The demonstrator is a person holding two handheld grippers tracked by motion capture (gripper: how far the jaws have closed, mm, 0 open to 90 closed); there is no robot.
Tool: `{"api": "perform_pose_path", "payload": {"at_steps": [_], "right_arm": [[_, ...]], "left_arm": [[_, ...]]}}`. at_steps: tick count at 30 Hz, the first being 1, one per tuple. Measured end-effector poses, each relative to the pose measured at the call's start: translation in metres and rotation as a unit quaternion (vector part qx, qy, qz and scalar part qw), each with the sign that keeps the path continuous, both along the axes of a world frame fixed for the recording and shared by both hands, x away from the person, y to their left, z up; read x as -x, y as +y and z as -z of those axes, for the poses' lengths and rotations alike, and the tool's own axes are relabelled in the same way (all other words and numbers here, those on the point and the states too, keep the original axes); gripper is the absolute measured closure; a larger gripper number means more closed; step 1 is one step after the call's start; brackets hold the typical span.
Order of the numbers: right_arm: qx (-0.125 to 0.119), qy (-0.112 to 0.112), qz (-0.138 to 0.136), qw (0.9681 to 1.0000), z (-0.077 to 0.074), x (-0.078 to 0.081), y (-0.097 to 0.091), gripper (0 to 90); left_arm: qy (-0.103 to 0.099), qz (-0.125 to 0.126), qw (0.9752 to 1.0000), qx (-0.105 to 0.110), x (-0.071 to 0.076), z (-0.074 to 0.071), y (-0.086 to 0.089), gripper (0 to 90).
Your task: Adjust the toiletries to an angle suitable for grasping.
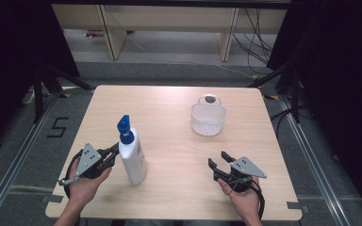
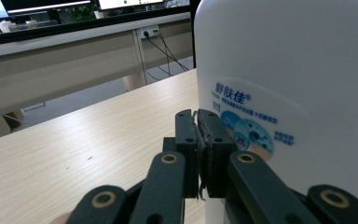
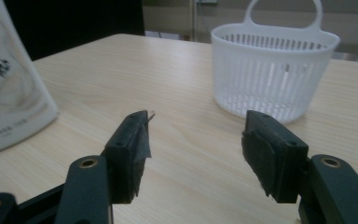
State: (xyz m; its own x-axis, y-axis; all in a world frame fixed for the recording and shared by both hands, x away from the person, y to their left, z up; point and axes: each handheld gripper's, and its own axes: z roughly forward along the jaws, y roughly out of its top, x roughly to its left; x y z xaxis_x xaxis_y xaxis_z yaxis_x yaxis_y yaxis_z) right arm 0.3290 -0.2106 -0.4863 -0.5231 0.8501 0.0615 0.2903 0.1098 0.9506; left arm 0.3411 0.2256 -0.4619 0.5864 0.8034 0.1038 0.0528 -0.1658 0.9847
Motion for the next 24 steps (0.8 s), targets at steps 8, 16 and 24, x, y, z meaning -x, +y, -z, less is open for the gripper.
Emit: {"api": "perform_pose_path", "payload": {"at_steps": [8, 16, 24], "right_arm": [[0.009, -0.015, -0.045, 0.9989, -0.015, -0.002, 0.019, 42.5], [-0.003, -0.031, -0.078, 0.9964, -0.028, -0.002, 0.037, 41.9], [-0.024, -0.040, -0.117, 0.9920, -0.048, -0.004, 0.060, 37.6]], "left_arm": [[0.005, -0.019, 0.9998, 0.005, 0.011, 0.005, 0.012, 80.7], [0.021, -0.032, 0.9991, 0.022, 0.024, 0.021, 0.023, 66.1], [0.026, -0.052, 0.9974, 0.042, 0.029, 0.019, 0.027, 52.1]]}}
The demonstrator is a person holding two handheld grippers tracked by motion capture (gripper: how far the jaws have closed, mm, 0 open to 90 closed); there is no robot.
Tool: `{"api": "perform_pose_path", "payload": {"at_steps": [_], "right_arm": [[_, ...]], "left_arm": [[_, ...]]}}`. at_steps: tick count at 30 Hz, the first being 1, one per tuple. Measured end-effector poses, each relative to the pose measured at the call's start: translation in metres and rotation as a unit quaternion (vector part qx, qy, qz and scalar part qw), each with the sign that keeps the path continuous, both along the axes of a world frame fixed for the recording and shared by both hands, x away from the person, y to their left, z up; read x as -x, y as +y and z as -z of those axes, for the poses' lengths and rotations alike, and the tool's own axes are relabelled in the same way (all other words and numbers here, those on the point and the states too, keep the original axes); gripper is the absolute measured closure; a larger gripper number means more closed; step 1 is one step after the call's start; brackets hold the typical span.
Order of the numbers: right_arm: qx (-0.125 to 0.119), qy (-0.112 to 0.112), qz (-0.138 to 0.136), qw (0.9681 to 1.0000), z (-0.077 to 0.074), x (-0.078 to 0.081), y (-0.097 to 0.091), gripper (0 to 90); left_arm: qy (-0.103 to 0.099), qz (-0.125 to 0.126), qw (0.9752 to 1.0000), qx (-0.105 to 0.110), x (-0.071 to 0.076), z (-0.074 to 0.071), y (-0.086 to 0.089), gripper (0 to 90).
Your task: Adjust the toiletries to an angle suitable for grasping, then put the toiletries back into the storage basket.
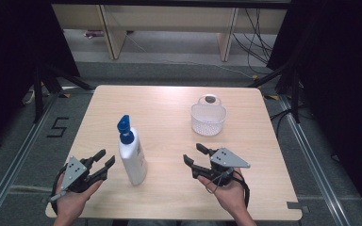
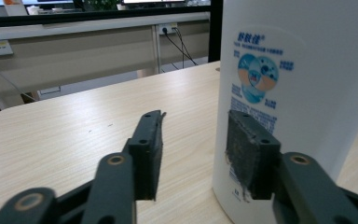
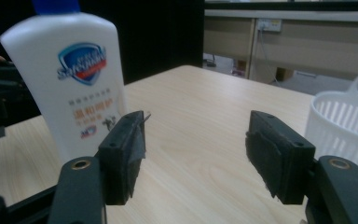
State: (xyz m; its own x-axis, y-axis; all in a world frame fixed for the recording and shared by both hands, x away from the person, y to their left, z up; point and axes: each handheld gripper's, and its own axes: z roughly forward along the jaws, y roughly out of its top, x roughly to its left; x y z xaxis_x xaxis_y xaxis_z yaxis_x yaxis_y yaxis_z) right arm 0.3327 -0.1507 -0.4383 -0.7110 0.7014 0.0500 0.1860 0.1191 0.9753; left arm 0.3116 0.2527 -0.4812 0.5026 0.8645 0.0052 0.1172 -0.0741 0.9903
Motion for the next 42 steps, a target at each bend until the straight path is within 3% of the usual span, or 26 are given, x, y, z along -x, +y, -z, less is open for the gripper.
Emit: {"api": "perform_pose_path", "payload": {"at_steps": [2, 3, 5, 6, 12, 13, 18, 24, 27, 32, 35, 42], "right_arm": [[0.002, 0.009, -0.014, 0.9999, -0.005, -0.001, 0.009, 36.6], [0.008, -0.005, -0.015, 0.9998, -0.006, -0.002, 0.010, 36.6], [0.003, 0.010, -0.019, 0.9998, -0.009, 0.001, 0.014, 36.6], [0.007, 0.000, -0.023, 0.9997, -0.011, 0.000, 0.013, 36.5], [-0.004, -0.012, -0.026, 0.9996, -0.017, 0.005, 0.011, 36.3], [-0.013, -0.005, -0.037, 0.9992, -0.017, 0.005, 0.014, 36.3], [-0.009, -0.010, -0.055, 0.9984, -0.021, 0.005, 0.024, 36.3], [-0.014, -0.015, -0.085, 0.9962, -0.033, 0.004, 0.043, 36.1], [-0.009, -0.042, -0.111, 0.9929, -0.044, 0.001, 0.057, 36.1], [-0.013, -0.042, -0.130, 0.9905, -0.050, -0.005, 0.070, 36.8], [-0.018, -0.049, -0.152, 0.9871, -0.054, -0.015, 0.081, 38.7], [-0.015, -0.052, -0.159, 0.9857, -0.058, -0.023, 0.093, 39.8]], "left_arm": [[-0.005, -0.006, 0.9999, 0.015, -0.004, 0.000, 0.000, 47.3], [0.004, -0.011, 0.9998, 0.016, -0.004, -0.001, 0.000, 46.3], [0.003, -0.010, 0.9998, 0.015, -0.003, -0.001, -0.001, 44.9], [0.000, -0.006, 0.9998, 0.017, -0.003, -0.001, -0.002, 44.8], [0.004, -0.016, 0.9999, 0.002, 0.006, 0.000, -0.004, 44.8], [0.007, -0.019, 0.9998, 0.003, 0.008, 0.000, -0.005, 44.8], [0.005, -0.021, 0.9998, -0.002, 0.014, 0.003, -0.004, 44.7], [0.015, -0.029, 0.9995, -0.007, 0.015, 0.005, 0.000, 44.9], [0.017, -0.026, 0.9994, -0.011, 0.016, 0.007, 0.000, 45.1], [0.014, -0.019, 0.9997, -0.009, 0.015, 0.008, -0.002, 45.1], [0.018, -0.018, 0.9996, -0.013, 0.016, 0.007, -0.003, 45.2], [0.011, -0.004, 0.9999, -0.011, 0.017, 0.008, -0.004, 45.2]]}}
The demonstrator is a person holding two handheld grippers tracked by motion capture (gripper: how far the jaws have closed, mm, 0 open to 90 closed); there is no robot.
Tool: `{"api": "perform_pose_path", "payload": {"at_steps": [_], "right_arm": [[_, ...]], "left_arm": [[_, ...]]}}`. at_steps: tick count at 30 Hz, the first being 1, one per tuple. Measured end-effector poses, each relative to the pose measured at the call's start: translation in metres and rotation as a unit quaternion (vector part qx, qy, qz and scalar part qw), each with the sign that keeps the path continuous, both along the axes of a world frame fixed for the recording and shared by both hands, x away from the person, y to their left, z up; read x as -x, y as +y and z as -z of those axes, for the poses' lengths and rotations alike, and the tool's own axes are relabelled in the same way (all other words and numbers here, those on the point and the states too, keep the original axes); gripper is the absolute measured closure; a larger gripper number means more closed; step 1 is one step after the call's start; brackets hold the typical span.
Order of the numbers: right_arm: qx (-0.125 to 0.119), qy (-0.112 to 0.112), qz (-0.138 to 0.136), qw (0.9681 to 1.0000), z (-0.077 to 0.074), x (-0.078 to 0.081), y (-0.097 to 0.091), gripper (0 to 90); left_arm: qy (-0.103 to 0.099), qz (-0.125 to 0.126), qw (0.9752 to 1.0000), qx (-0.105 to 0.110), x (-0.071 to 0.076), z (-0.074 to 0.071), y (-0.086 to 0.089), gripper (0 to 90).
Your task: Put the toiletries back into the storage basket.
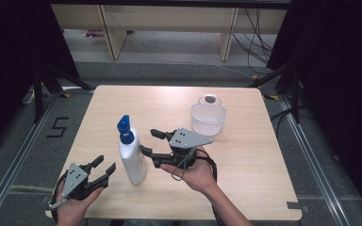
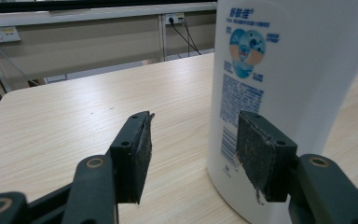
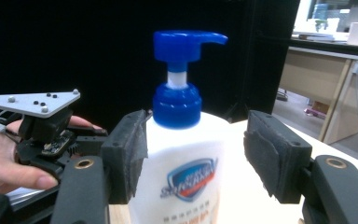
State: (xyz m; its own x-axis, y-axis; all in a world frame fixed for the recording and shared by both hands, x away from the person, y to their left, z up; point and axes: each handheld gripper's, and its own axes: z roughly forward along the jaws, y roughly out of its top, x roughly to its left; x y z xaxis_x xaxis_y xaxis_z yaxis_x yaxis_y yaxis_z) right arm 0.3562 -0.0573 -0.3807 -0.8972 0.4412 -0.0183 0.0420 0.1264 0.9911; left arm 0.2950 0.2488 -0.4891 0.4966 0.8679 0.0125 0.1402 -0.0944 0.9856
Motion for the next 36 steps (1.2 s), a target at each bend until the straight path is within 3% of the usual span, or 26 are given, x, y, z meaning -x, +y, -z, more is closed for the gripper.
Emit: {"api": "perform_pose_path", "payload": {"at_steps": [1, 6, 7, 8, 10, 12, 13, 18, 22, 25, 28, 30, 31, 36], "right_arm": [[0.003, 0.012, -0.006, 0.9999, -0.003, -0.001, 0.007, 39.8], [-0.001, 0.010, -0.019, 0.9998, -0.010, -0.006, 0.019, 40.1], [0.000, -0.004, -0.024, 0.9997, -0.011, -0.010, 0.022, 40.3], [-0.005, 0.014, -0.028, 0.9995, -0.011, -0.012, 0.027, 40.7], [-0.003, 0.002, -0.031, 0.9995, -0.012, -0.018, 0.030, 41.2], [-0.006, 0.012, -0.034, 0.9993, -0.012, -0.018, 0.032, 41.3], [-0.002, -0.001, -0.035, 0.9994, -0.013, -0.022, 0.034, 42.1], [0.003, 0.006, -0.045, 0.9990, -0.014, -0.025, 0.038, 43.5], [0.005, -0.003, -0.058, 0.9983, -0.017, -0.028, 0.046, 44.2], [0.012, 0.003, -0.061, 0.9981, -0.017, -0.029, 0.048, 44.9], [0.012, 0.000, -0.064, 0.9979, -0.019, -0.032, 0.053, 45.9], [0.011, 0.013, -0.065, 0.9978, -0.019, -0.032, 0.055, 46.4], [0.012, 0.001, -0.066, 0.9978, -0.019, -0.034, 0.057, 46.7], [0.010, 0.008, -0.069, 0.9975, -0.021, -0.034, 0.060, 49.1]], "left_arm": [[0.006, -0.003, 1.0000, -0.001, 0.002, 0.000, 0.000, 45.2], [0.007, -0.001, 1.0000, 0.001, 0.003, 0.000, 0.000, 45.2], [0.006, 0.000, 1.0000, 0.001, 0.002, 0.001, 0.000, 45.2], [0.010, -0.001, 0.9999, -0.003, 0.003, 0.001, 0.000, 45.2], [0.010, -0.001, 0.9999, -0.001, 0.002, 0.001, -0.001, 45.2], [0.009, -0.001, 1.0000, -0.001, 0.002, 0.001, -0.001, 45.2], [0.010, -0.001, 0.9999, -0.002, 0.002, 0.001, -0.001, 45.2], [0.011, 0.000, 0.9999, -0.004, 0.002, 0.002, -0.001, 45.2], [0.011, 0.001, 0.9999, -0.005, 0.002, 0.002, -0.001, 45.2], [0.006, 0.006, 1.0000, -0.002, 0.001, 0.003, -0.002, 45.2], [0.013, 0.003, 0.9999, -0.007, 0.002, 0.003, -0.001, 45.2], [0.013, 0.003, 0.9999, -0.007, 0.002, 0.003, -0.001, 45.2], [0.014, 0.003, 0.9999, -0.007, 0.002, 0.003, -0.002, 45.2], [0.014, 0.004, 0.9999, -0.007, 0.001, 0.003, -0.002, 45.2]]}}
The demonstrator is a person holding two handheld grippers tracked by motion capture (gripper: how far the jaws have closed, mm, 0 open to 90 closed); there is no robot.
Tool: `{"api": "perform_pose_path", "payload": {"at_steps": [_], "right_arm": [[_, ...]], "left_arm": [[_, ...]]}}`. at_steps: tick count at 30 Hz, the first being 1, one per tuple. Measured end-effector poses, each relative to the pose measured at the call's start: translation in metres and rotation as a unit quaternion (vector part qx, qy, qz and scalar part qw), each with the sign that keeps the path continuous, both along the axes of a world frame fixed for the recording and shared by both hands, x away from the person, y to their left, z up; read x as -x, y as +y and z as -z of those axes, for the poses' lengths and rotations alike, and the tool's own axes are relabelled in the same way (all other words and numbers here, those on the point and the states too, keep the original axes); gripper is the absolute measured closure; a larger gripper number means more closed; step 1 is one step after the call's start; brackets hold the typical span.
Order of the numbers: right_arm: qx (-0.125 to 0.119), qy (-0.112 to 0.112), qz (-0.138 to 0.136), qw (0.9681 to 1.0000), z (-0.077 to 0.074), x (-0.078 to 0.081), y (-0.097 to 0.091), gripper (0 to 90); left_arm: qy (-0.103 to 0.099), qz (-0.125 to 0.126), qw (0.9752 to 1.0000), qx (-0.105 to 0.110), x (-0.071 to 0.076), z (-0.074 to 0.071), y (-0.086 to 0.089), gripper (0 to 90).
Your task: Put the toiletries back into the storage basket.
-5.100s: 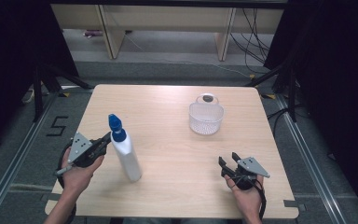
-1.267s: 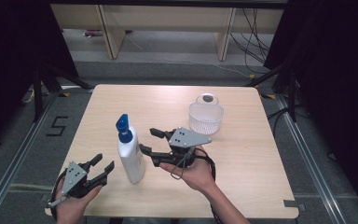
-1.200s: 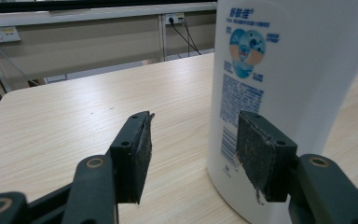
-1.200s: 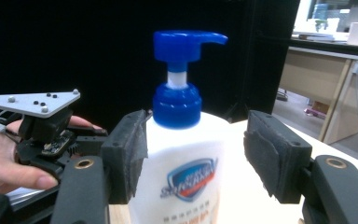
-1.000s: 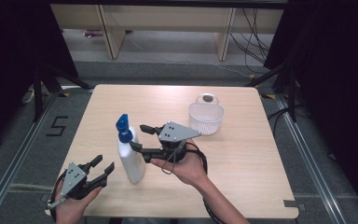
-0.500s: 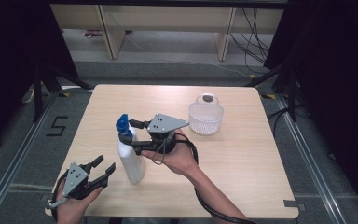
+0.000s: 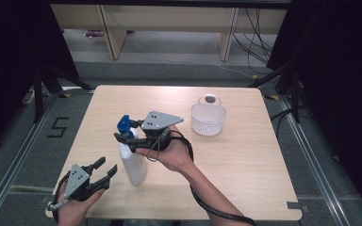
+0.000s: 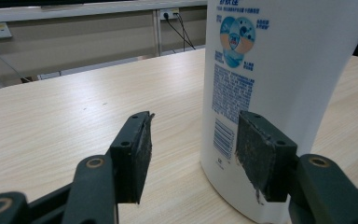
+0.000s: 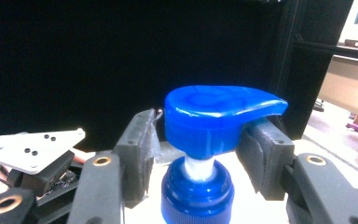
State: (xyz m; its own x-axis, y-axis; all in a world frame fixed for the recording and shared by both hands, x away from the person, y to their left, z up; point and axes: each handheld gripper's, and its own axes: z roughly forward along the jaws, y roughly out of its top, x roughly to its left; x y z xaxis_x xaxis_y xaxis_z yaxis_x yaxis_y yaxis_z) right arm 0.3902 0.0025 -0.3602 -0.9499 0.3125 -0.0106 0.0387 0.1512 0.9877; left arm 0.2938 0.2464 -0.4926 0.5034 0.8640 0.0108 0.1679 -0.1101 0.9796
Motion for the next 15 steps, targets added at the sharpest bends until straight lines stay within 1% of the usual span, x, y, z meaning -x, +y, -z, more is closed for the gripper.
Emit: {"api": "perform_pose_path", "payload": {"at_steps": [1, 2, 3, 6, 7, 8, 9, 10, 11, 12, 13, 14, 15], "right_arm": [[0.002, -0.001, -0.001, 1.0000, -0.0006, -0.0005, 0.0025, 50.1], [0.002, -0.001, -0.001, 1.0000, -0.0006, -0.0005, 0.0025, 50.1], [0.001, -0.004, -0.004, 1.0000, -0.0013, -0.0011, 0.0048, 51.6], [0.004, -0.007, -0.005, 1.0000, -0.0021, -0.0016, 0.0061, 53.3], [0.002, -0.007, -0.002, 1.0000, -0.0022, -0.0020, 0.0072, 56.7], [0.002, -0.007, -0.002, 1.0000, -0.0022, -0.0020, 0.0072, 56.7], [-0.001, -0.002, 0.004, 1.0000, -0.0022, -0.0024, 0.0067, 59.2], [-0.001, -0.002, 0.004, 1.0000, -0.0022, -0.0024, 0.0067, 59.2], [-0.010, 0.002, 0.000, 1.0000, -0.0015, -0.0028, 0.0072, 59.7], [-0.010, 0.002, 0.000, 1.0000, -0.0015, -0.0028, 0.0072, 59.7], [-0.011, -0.005, 0.007, 0.9999, -0.0009, -0.0024, 0.0076, 60.0], [-0.011, -0.005, 0.007, 0.9999, -0.0009, -0.0024, 0.0076, 60.0], [-0.008, -0.005, 0.016, 0.9998, -0.0013, -0.0004, 0.0074, 60.2]], "left_arm": [[-0.005, 0.005, 1.0000, 0.003, -0.0012, 0.0010, -0.0007, 45.2], [-0.005, 0.005, 1.0000, 0.003, -0.0012, 0.0010, -0.0007, 45.2], [0.000, 0.001, 1.0000, -0.001, -0.0001, 0.0005, -0.0007, 45.2], [0.000, 0.001, 1.0000, -0.001, -0.0003, 0.0006, -0.0005, 45.2], [-0.003, 0.003, 1.0000, 0.002, -0.0010, 0.0014, -0.0005, 45.2], [-0.003, 0.003, 1.0000, 0.002, -0.0010, 0.0014, -0.0005, 45.2], [0.002, 0.001, 1.0000, -0.002, -0.0005, 0.0012, -0.0004, 45.2], [0.002, 0.001, 1.0000, -0.002, -0.0005, 0.0012, -0.0004, 45.2], [0.002, 0.002, 1.0000, -0.001, -0.0005, 0.0016, -0.0007, 45.2], [0.003, 0.002, 1.0000, -0.002, -0.0006, 0.0017, -0.0006, 45.2], [0.003, 0.002, 1.0000, -0.003, -0.0007, 0.0019, -0.0006, 45.2], [0.003, 0.002, 1.0000, -0.003, -0.0007, 0.0021, -0.0006, 45.2], [-0.001, 0.005, 1.0000, 0.001, -0.0017, 0.0029, -0.0008, 45.3]]}}
